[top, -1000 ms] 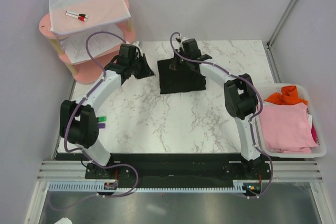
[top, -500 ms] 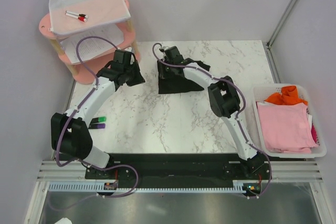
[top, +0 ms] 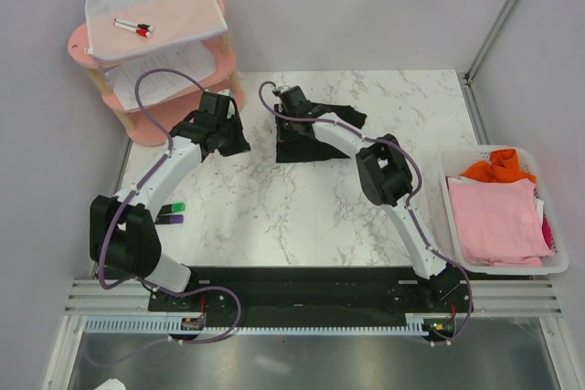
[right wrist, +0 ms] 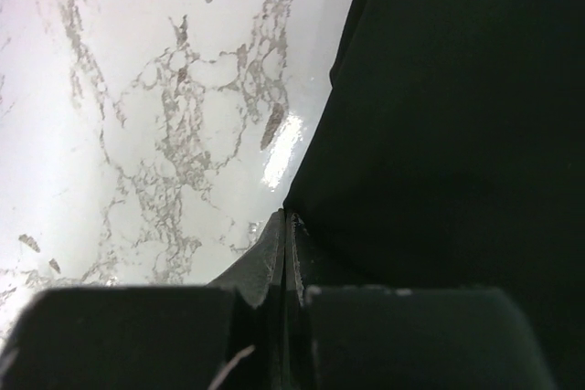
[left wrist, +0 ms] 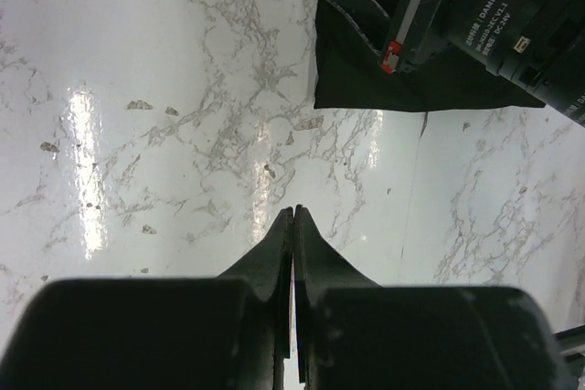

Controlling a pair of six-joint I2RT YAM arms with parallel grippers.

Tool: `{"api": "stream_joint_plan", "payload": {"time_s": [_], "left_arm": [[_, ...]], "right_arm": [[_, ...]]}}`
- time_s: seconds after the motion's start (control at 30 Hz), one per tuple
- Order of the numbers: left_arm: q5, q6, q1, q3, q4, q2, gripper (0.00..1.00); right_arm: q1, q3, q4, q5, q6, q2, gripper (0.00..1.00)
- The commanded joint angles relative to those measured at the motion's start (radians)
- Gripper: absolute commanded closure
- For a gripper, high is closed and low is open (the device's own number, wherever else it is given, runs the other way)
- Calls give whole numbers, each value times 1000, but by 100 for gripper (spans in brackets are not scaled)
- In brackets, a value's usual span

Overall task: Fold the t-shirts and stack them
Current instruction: Put the neatly folded tshirt into the corner of the board with the right arm

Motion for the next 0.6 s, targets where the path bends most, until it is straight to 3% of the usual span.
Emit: {"api": "stream_joint_plan", "payload": {"time_s": [0.0, 0.13, 0.27, 0.53, 0.57], "left_arm": [[-51, 32, 6, -10, -13, -65, 98], [-92, 41, 6, -6, -34, -66, 96], [-108, 45, 8, -6, -40, -60, 80], [-105, 45, 8, -3, -40, -39, 68], [-106, 44, 8, -1, -43, -36, 52]], "right_arm": [[-1, 6, -58, 151, -15, 29, 100], [-15, -48, -78, 231, -16, 12, 100], [-44, -114, -98, 274, -15, -9, 100], [-121, -198, -133, 322, -30, -58, 100], [-127, -203, -138, 326, -31, -61, 100]]}}
